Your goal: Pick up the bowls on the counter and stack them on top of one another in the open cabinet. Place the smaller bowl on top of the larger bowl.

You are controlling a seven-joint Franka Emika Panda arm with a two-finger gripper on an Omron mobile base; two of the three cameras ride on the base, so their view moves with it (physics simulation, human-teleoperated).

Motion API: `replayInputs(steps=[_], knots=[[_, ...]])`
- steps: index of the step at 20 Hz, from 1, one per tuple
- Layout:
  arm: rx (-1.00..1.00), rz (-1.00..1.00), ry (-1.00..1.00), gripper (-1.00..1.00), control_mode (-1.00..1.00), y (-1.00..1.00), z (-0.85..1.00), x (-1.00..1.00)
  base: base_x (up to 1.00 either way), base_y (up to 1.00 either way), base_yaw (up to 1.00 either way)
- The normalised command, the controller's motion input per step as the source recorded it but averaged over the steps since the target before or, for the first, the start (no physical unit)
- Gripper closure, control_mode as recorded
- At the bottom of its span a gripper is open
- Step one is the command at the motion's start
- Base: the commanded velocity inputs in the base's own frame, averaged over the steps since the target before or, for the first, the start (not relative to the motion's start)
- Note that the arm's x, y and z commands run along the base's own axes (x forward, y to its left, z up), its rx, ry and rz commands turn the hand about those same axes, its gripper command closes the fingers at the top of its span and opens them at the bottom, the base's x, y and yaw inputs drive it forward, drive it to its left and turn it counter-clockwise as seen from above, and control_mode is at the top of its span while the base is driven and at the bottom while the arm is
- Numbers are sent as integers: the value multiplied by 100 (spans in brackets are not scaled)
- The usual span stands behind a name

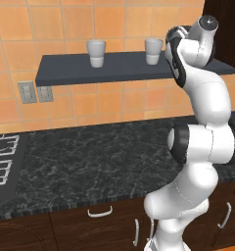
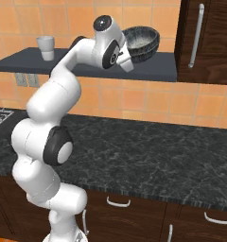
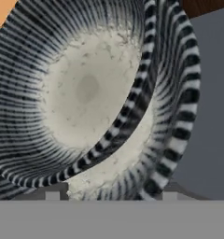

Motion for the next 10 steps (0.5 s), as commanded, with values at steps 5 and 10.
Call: replayInputs(steps=[5,10], knots=[[0,0,-15,-100,-100,0,0,-68,0,0,0],[2,0,-40,-100,-100,0,3,-100,0,0,0]])
